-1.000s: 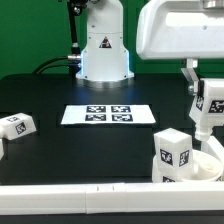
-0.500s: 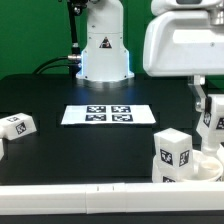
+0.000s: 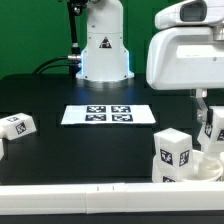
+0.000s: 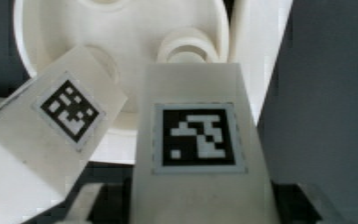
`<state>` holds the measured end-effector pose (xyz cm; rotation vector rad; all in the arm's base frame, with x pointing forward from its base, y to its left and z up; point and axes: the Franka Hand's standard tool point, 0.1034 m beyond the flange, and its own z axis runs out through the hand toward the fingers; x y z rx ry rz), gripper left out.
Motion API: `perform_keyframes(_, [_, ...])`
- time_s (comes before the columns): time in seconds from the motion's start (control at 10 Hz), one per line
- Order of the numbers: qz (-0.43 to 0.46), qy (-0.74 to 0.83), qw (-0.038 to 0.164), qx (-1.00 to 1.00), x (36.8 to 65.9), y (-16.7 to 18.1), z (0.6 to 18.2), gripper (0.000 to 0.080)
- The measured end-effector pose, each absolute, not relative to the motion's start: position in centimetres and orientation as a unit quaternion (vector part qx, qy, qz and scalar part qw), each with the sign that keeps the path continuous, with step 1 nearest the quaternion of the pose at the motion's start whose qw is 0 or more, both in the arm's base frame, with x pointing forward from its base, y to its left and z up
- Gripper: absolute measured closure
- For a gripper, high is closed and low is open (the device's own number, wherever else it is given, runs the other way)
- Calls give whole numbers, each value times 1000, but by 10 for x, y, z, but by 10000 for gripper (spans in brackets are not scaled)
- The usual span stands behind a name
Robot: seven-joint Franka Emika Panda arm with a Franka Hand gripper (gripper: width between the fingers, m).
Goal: Assemble stool
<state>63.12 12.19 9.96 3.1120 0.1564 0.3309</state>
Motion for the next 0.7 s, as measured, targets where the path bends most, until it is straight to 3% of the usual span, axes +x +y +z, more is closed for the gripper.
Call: perform_keyframes(0.7, [129, 53, 3, 990, 630, 122, 83, 463])
